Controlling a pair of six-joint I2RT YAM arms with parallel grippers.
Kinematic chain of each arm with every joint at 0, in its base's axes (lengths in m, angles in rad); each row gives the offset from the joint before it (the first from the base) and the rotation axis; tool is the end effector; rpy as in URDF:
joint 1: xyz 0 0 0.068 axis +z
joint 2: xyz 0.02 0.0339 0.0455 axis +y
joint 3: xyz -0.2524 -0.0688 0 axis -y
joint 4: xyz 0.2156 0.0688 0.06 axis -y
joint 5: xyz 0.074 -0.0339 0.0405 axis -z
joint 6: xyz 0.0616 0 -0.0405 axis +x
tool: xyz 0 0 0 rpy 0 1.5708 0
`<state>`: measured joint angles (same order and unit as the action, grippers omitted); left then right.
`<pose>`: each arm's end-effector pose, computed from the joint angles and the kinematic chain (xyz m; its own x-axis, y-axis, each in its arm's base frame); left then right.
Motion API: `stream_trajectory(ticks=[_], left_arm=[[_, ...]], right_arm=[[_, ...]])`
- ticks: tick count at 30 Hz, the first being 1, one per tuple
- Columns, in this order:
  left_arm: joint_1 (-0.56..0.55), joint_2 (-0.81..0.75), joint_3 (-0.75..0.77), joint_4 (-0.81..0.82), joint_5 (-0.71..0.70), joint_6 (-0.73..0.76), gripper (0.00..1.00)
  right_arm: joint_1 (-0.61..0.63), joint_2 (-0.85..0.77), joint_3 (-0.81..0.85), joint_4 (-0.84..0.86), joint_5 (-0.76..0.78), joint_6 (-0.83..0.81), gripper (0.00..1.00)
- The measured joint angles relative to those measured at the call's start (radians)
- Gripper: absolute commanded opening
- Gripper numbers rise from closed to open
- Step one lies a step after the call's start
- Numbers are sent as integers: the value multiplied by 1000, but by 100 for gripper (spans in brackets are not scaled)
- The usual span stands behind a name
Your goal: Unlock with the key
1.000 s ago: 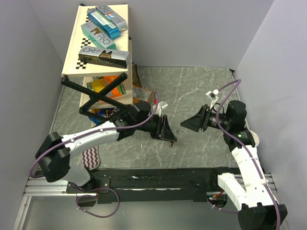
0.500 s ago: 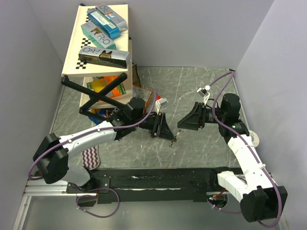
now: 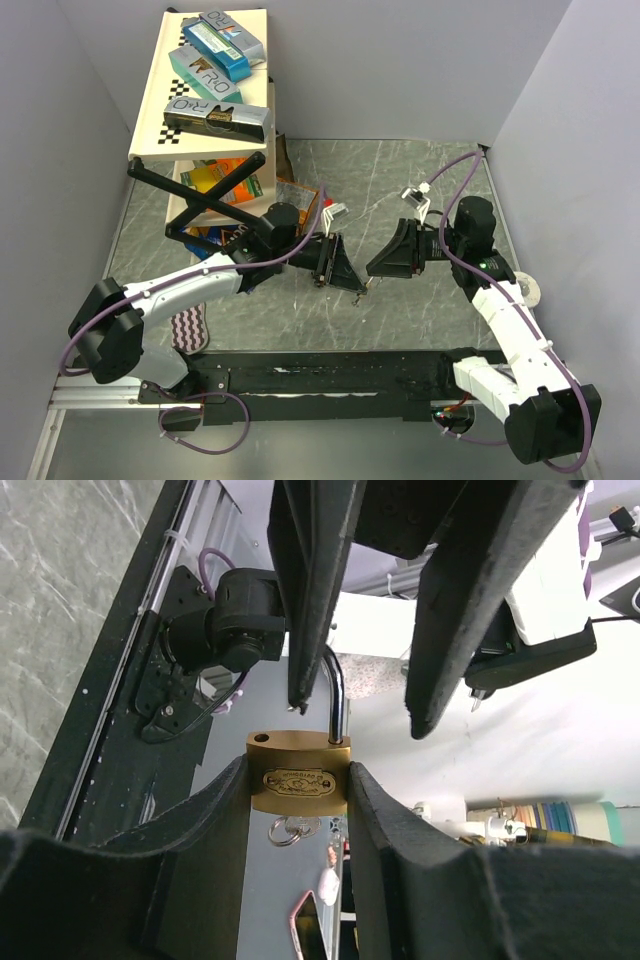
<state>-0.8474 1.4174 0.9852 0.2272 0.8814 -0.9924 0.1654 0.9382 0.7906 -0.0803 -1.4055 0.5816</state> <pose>0.1717 -0.2662 0.3041 -0.8916 0.2050 -0.4037 0.4212 0.0484 -0.9057 0.1624 0.0887 0.3257 -0.7218 -0.0288 -0.6916 -0.6921 0.0239 0.7214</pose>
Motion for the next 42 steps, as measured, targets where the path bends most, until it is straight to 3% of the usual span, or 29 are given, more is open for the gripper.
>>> stream_trajectory(ticks=[11,19,26,34,42], left_arm=[[3,-15,0,-60,-101,35,1],[-13,-31,42,-256,-262,151,1],[-113,26,180,-483,-492,252,1],[-180,161,302,-652,-773,233,1],[-196,308,336,-702,-867,195,1]], right_arm=[[3,28,8,-191,33,-129,31],[3,69,18,-339,139,-212,17],[3,77,18,-381,211,-213,5],[5,164,-2,-420,389,-223,6],[11,238,-61,-395,526,-236,33]])
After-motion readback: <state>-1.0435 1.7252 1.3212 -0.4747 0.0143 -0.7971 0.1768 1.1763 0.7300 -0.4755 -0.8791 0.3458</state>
